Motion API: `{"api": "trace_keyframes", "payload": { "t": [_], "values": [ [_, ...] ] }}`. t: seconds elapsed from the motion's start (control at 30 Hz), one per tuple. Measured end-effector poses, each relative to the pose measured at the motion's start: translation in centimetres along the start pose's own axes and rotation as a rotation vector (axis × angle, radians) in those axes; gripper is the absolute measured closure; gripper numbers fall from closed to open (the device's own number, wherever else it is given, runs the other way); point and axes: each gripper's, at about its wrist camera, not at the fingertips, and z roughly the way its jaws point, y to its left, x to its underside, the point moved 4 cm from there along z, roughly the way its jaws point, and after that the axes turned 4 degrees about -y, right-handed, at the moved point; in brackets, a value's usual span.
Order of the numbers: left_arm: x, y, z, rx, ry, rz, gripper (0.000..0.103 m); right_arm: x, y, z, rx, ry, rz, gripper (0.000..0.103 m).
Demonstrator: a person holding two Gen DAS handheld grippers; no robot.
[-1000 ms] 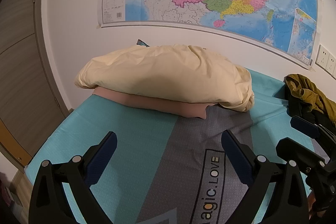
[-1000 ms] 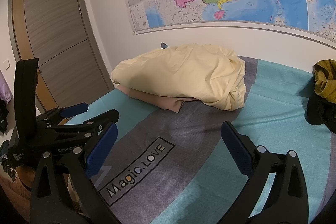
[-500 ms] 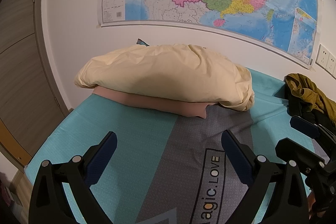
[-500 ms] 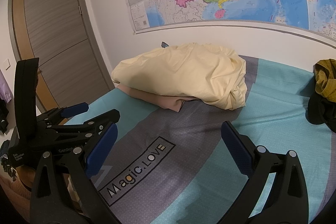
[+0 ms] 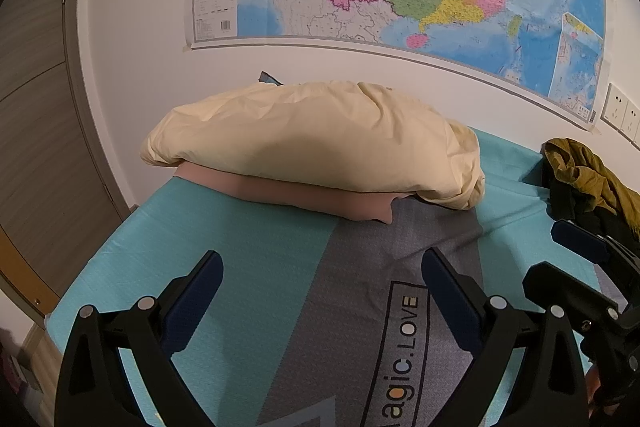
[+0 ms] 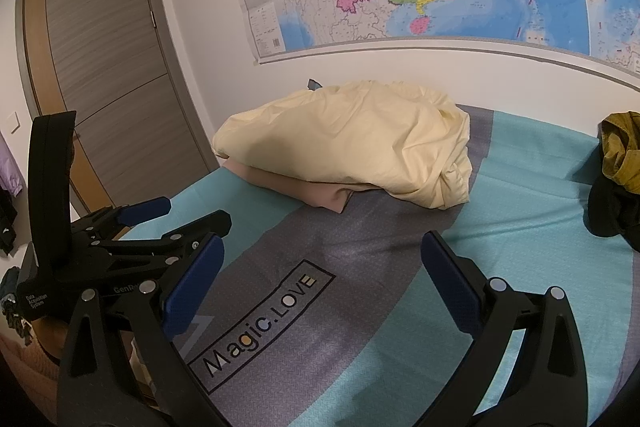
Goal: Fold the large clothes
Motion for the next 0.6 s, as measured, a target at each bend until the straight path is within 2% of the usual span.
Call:
{"api": "trace_keyframes", "payload": {
  "t": [0.3, 0.43, 0.6],
  "values": [
    [-0.2, -1.0, -0.2, 0.017, -0.037, 0.022, 0.007, 0.2, -0.7, -0.3, 0.012, -0.012, 0.005, 0.006],
    [0.0, -2.8, 0.4, 0.078, -0.002, 0.030, 0.007, 0.7, -2.6, -1.8, 0.059, -0.023, 0.030, 0.006],
    [0.3, -6.5, 1.5, 0.220, 0.054, 0.024, 0.007, 1.9, -6.2, -5.5, 0.183, -0.063, 0.091, 0.006]
  ]
}}
